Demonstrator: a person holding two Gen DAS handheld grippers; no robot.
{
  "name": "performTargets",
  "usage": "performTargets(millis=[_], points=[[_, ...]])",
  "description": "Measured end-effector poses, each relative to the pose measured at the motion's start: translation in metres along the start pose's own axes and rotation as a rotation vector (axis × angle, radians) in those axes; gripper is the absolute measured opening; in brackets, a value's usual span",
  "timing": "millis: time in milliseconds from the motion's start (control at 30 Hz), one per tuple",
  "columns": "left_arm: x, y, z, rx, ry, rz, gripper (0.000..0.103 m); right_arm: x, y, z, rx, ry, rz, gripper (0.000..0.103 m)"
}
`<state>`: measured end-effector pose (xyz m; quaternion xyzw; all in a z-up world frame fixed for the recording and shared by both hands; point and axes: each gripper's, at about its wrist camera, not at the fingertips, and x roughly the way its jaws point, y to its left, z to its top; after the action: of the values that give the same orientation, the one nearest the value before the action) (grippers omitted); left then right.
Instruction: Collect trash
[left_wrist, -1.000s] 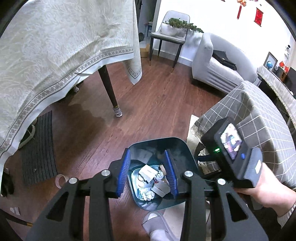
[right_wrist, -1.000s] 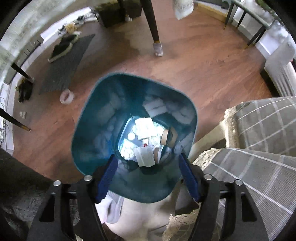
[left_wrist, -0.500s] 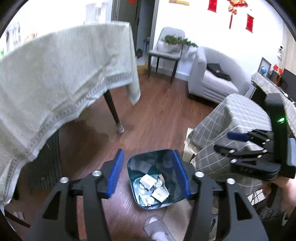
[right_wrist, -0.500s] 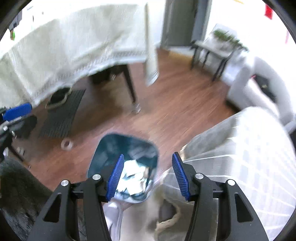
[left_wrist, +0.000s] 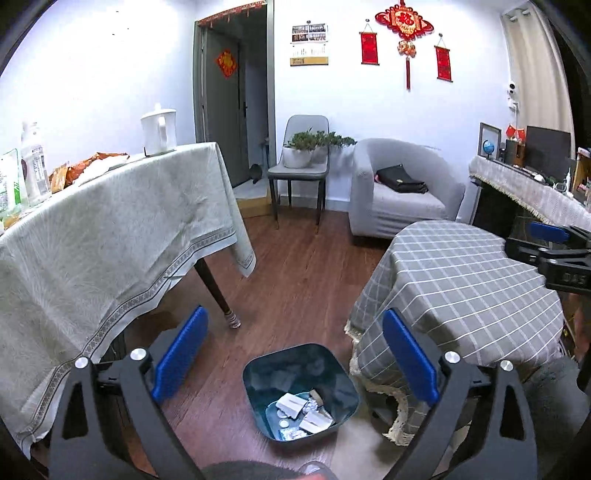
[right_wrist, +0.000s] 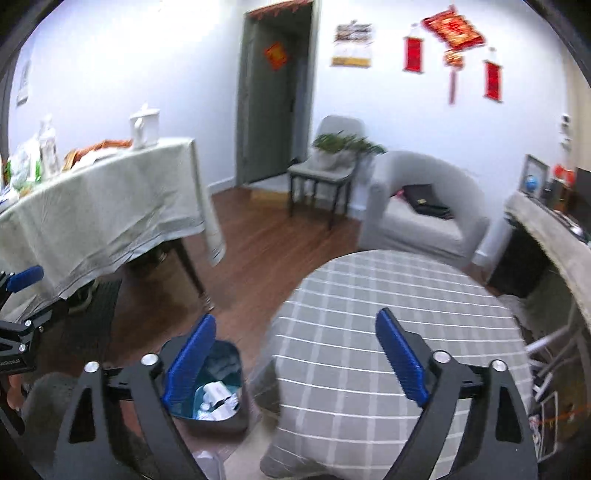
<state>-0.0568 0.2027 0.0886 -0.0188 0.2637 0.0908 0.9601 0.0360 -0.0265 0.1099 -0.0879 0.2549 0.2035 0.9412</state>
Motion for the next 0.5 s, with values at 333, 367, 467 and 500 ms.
performTargets(millis=[333, 367, 467, 500], points=[[-0.016, -0.030, -0.017, -0.004, -0.054, -0.049, 0.100, -0.055, -0.052, -0.044, 0.071, -0.082, -0.145, 0.099], [-0.016, -0.033, -0.019, -0.003, -0.056, -0.052, 0.100, -0.058, -0.054, -0.049, 0.070, -0.087, -0.155, 0.099], [-0.015, -0.039, -0.029, -0.021, -0.058, -0.072, 0.100, -0.067, -0.066, -0.069, 0.084, -0.110, -0.196, 0.099], [-0.014, -0.041, -0.033, -0.019, -0.061, -0.082, 0.100, -0.068, -0.072, -0.077, 0.098, -0.114, -0.193, 0.099]])
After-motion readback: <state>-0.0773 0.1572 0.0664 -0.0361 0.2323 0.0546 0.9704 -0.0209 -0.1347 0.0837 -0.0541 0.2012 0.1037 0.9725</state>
